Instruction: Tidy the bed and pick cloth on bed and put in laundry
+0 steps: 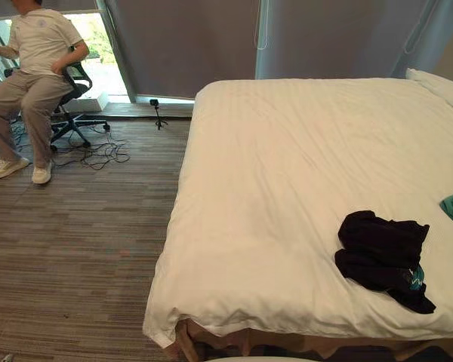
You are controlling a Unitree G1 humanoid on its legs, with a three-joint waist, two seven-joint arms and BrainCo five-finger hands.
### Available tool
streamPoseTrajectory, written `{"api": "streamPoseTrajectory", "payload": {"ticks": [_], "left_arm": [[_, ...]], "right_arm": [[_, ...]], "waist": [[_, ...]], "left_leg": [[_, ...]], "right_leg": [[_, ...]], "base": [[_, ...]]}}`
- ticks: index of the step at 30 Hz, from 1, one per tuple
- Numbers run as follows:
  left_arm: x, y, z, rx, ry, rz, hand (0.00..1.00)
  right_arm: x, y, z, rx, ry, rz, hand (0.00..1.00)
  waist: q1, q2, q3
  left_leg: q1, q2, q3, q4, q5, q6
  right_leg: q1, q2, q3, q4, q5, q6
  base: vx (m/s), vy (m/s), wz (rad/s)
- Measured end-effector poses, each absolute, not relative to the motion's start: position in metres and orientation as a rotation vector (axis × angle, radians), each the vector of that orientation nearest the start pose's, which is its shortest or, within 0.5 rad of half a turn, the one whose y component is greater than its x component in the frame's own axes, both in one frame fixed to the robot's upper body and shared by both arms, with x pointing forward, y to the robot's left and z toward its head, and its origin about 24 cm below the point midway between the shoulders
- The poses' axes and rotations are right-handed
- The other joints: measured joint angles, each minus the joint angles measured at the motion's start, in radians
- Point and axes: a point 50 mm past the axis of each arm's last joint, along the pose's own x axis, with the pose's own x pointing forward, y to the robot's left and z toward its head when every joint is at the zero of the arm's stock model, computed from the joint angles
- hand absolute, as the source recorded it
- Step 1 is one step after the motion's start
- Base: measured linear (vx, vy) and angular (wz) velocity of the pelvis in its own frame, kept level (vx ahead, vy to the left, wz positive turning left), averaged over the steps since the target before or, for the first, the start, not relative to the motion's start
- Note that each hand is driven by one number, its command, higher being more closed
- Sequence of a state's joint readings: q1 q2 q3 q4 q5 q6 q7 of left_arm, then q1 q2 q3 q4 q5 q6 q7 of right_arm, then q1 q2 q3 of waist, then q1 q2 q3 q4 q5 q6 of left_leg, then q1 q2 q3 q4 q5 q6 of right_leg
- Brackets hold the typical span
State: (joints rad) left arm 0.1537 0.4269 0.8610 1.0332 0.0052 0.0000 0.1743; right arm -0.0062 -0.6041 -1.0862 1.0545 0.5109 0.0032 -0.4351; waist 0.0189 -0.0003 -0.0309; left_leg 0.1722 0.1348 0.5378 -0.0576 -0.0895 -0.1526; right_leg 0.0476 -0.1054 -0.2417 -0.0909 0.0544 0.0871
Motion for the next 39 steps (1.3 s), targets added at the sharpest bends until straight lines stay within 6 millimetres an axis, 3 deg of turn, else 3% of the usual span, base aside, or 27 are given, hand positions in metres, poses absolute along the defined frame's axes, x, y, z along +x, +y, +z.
{"api": "streamPoseTrajectory", "payload": {"ticks": [1, 4, 5, 7, 9, 10, 13, 15, 18, 21, 22, 24, 25, 27, 31, 33, 36, 39], "left_arm": [[0.021, 0.392, -0.089, 0.064, 0.949, 1.127, 0.0], [0.027, 0.354, -0.114, 0.095, 1.046, 0.94, 0.0], [0.03, 0.343, -0.121, 0.107, 1.07, 0.879, 0.0], [0.039, 0.331, -0.125, 0.105, 1.066, 0.819, 0.0], [0.052, 0.316, -0.13, 0.107, 1.042, 0.749, 0.0], [0.059, 0.307, -0.132, 0.097, 1.029, 0.717, 0.0], [0.07, 0.293, -0.135, 0.079, 0.997, 0.676, 0.0], [0.078, 0.281, -0.137, 0.069, 0.968, 0.653, 0.0], [0.082, 0.271, -0.139, 0.059, 0.944, 0.615, 0.0], [0.093, 0.258, -0.139, 0.077, 0.924, 0.54, 0.0], [0.098, 0.256, -0.138, 0.078, 0.912, 0.528, 0.0], [0.121, 0.249, -0.133, 0.071, 0.855, 0.484, 0.0], [0.129, 0.246, -0.13, 0.068, 0.831, 0.47, 0.0], [0.16, 0.238, -0.119, 0.072, 0.748, 0.42, 0.0], [0.196, 0.228, -0.101, 0.078, 0.636, 0.365, 0.0], [0.205, 0.221, -0.098, 0.091, 0.617, 0.326, 0.0], [0.21, 0.207, -0.098, 0.12, 0.614, 0.257, 0.0], [0.216, 0.196, -0.098, 0.138, 0.614, 0.202, 0.0]], "right_arm": [[0.054, -0.464, -0.011, 0.401, 0.355, -1.701, 1.0], [0.124, -0.471, 0.044, 0.114, 0.211, -1.427, 1.0], [0.157, -0.462, 0.067, 0.021, 0.139, -1.296, 1.0], [0.198, -0.443, 0.089, -0.032, 0.055, -1.119, 1.0], [0.246, -0.408, 0.11, -0.082, -0.022, -0.886, 1.0], [0.275, -0.379, 0.121, -0.088, -0.07, -0.726, 1.0], [0.307, -0.336, 0.13, -0.102, -0.128, -0.487, 1.0], [0.331, -0.291, 0.136, -0.113, -0.169, -0.245, 1.0], [0.35, -0.237, 0.141, -0.061, -0.219, 0.011, 1.0], [0.357, -0.178, 0.145, 0.029, -0.264, 0.269, 1.0], [0.357, -0.167, 0.147, 0.035, -0.273, 0.31, 1.0], [0.353, -0.125, 0.154, 0.059, -0.319, 0.46, 1.0], [0.353, -0.114, 0.157, 0.06, -0.335, 0.491, 1.0], [0.353, -0.08, 0.172, 0.054, -0.378, 0.582, 1.0], [0.36, -0.049, 0.2, 0.0, -0.43, 0.637, 1.0], [0.364, -0.043, 0.204, -0.034, -0.422, 0.653, 1.0], [0.365, -0.036, 0.185, -0.059, -0.339, 0.693, 1.0], [0.351, -0.022, 0.165, -0.068, -0.276, 0.848, 1.0]], "waist": [[0.001, -0.004, -0.002], [-0.015, -0.015, -0.009], [-0.02, -0.018, -0.011], [-0.019, -0.025, -0.003], [-0.008, -0.029, 0.011], [-0.002, -0.026, 0.03], [0.02, -0.02, 0.056], [0.036, -0.012, 0.072], [0.047, -0.012, 0.079], [0.059, -0.017, 0.121], [0.063, -0.019, 0.134], [0.074, -0.022, 0.194], [0.076, -0.02, 0.216], [0.09, -0.008, 0.311], [0.095, 0.018, 0.457], [0.098, 0.028, 0.502], [0.099, 0.035, 0.511], [0.088, 0.043, 0.515]], "left_leg": [[-0.001, -0.003, 0.0, 0.0, 0.0, 0.001], [-0.021, -0.01, 0.001, 0.01, -0.003, 0.005], [-0.029, -0.011, 0.002, 0.016, -0.002, 0.006], [-0.031, -0.008, 0.002, 0.024, -0.002, 0.005], [-0.032, -0.007, 0.002, 0.028, -0.001, 0.006], [-0.032, -0.008, 0.001, 0.034, 0.0, 0.006], [-0.034, -0.009, -0.003, 0.037, 0.0, 0.007], [-0.05, -0.008, -0.032, 0.038, 0.002, 0.01], [-0.067, -0.004, -0.072, 0.039, 0.004, 0.013], [-0.07, -0.013, -0.11, 0.043, 0.004, 0.018], [-0.072, -0.015, -0.114, 0.044, 0.004, 0.018], [-0.118, -0.021, -0.133, 0.063, 0.01, 0.033], [-0.135, -0.023, -0.141, 0.071, 0.011, 0.035], [-0.186, -0.033, -0.149, 0.086, 0.023, 0.053], [-0.302, -0.041, -0.168, 0.139, 0.035, 0.071], [-0.35, -0.045, -0.169, 0.149, 0.042, 0.081], [-0.414, -0.053, -0.171, 0.153, 0.05, 0.088], [-0.454, -0.056, -0.175, 0.177, 0.048, 0.091]], "right_leg": [[-0.001, -0.002, 0.001, 0.0, 0.0, 0.0], [-0.023, -0.005, 0.012, 0.0, 0.006, -0.001], [-0.032, -0.004, 0.017, 0.0, 0.009, -0.003], [-0.035, -0.002, 0.024, 0.0, 0.011, -0.005], [-0.044, -0.001, 0.028, 0.0, 0.017, -0.009], [-0.043, -0.002, 0.028, 0.0, 0.019, -0.011], [-0.044, -0.003, 0.027, 0.0, 0.022, -0.012], [-0.045, -0.005, 0.002, 0.001, 0.022, -0.012], [-0.042, -0.005, -0.03, 0.001, 0.024, -0.015], [-0.027, -0.018, -0.057, 0.0, 0.027, -0.016], [-0.028, -0.02, -0.057, 0.0, 0.029, -0.016], [-0.058, -0.031, -0.064, 0.0, 0.053, -0.02], [-0.069, -0.035, -0.066, 0.0, 0.061, -0.021], [-0.111, -0.048, -0.068, 0.001, 0.088, -0.025], [-0.195, -0.065, -0.063, 0.001, 0.13, -0.033], [-0.239, -0.07, -0.057, 0.001, 0.146, -0.035], [-0.301, -0.078, -0.05, 0.001, 0.155, -0.038], [-0.333, -0.084, -0.039, 0.001, 0.157, -0.037]], "base": [[-0.11, -0.028, -0.05], [-0.08, -0.028, -0.07], [-0.04, -0.027, -0.1], [-0.04, -0.048, -0.09], [-0.03, -0.047, -0.07], [-0.03, -0.029, -0.03], [-0.04, -0.03, 0.01], [-0.01, -0.036, 0.26], [0.01, -0.03, 0.33], [-0.02, 0.012, 0.27], [-0.07, 0.03, 0.11], [-0.09, 0.02, 0.16], [-0.11, 0.017, 0.17], [-0.18, 0.021, 0.12], [-0.18, 0.017, 0.12], [-0.12, 0.018, 0.03], [-0.05, 0.02, 0.03], [-0.01, 0.008, -0.03]]}}
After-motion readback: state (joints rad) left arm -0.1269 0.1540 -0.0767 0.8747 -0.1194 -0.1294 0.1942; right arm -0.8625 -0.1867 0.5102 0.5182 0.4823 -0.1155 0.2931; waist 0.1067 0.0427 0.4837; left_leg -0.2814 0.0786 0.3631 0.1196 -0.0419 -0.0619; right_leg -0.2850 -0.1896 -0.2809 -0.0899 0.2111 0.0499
